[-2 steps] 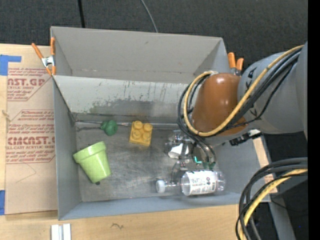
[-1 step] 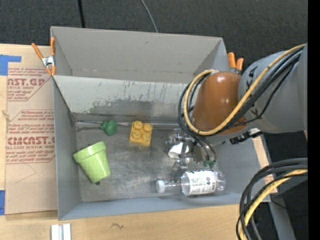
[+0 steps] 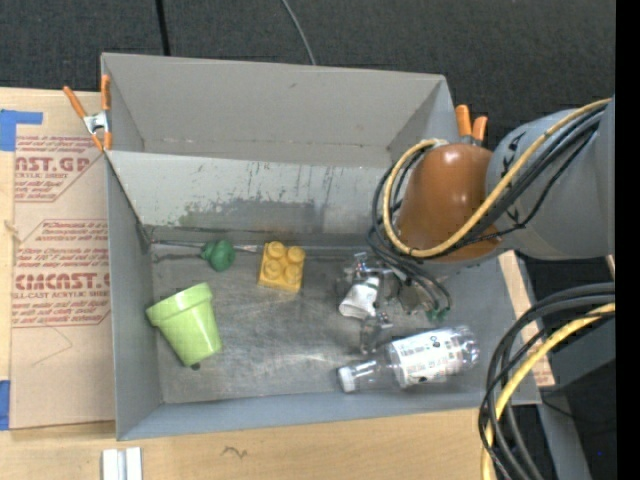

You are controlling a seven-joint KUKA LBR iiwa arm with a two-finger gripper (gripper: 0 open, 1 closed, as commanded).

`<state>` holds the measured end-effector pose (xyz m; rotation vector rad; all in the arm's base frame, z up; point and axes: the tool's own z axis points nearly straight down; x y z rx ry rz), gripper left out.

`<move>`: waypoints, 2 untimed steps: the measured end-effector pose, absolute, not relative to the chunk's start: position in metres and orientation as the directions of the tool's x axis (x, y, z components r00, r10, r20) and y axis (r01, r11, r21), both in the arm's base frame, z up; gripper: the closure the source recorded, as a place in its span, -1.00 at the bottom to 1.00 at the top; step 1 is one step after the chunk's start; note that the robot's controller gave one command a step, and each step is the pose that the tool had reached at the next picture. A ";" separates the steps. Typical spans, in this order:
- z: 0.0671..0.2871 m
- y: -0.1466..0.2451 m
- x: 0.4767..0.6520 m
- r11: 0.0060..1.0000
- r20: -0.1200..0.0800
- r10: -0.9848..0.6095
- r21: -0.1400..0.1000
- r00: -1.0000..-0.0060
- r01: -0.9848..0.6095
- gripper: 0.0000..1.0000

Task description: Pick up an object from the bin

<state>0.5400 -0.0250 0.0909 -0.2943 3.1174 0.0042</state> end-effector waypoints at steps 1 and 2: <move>0.082 -0.043 0.550 0.963 -0.001 -0.268 0.000 -0.963 -0.268 -1.00; 0.100 -0.048 0.566 0.938 -0.003 -0.345 -0.001 -0.938 -0.345 -1.00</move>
Offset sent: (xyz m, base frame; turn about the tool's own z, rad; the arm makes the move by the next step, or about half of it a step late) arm 0.0253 -0.0239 0.0093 -0.1632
